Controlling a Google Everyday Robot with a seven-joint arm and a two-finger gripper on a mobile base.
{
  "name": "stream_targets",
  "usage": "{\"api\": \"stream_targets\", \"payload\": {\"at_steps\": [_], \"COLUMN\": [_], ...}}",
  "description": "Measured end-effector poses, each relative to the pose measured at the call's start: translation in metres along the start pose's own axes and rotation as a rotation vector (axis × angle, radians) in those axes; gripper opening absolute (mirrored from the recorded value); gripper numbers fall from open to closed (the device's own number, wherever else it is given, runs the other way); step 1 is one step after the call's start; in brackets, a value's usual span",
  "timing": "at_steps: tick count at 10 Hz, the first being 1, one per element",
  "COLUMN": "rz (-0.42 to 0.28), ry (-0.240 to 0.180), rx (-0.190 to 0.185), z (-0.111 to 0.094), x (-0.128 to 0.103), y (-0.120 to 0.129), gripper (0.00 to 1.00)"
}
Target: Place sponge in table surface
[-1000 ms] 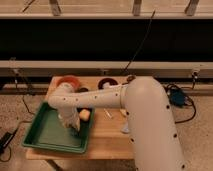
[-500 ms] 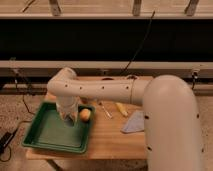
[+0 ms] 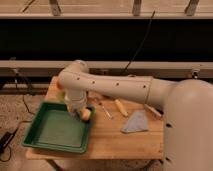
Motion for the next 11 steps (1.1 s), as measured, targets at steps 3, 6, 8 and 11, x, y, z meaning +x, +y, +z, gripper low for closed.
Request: {"api": "stream_targets", "payload": {"at_steps": [3, 6, 8, 11], "rz": [0.159, 0.285, 0.318, 0.355], "ry": [-0.012, -0.036, -0.053, -0.077], "rx": [-0.004, -0.021, -0.037, -0.053], "z": [0.009, 0.041, 0.061, 0.086], "x": [0.017, 0.02, 0.013, 0.005], "y": [0.065, 0.11, 0.119, 0.127], "gripper": [0.0, 0.0, 0.07, 0.37]}}
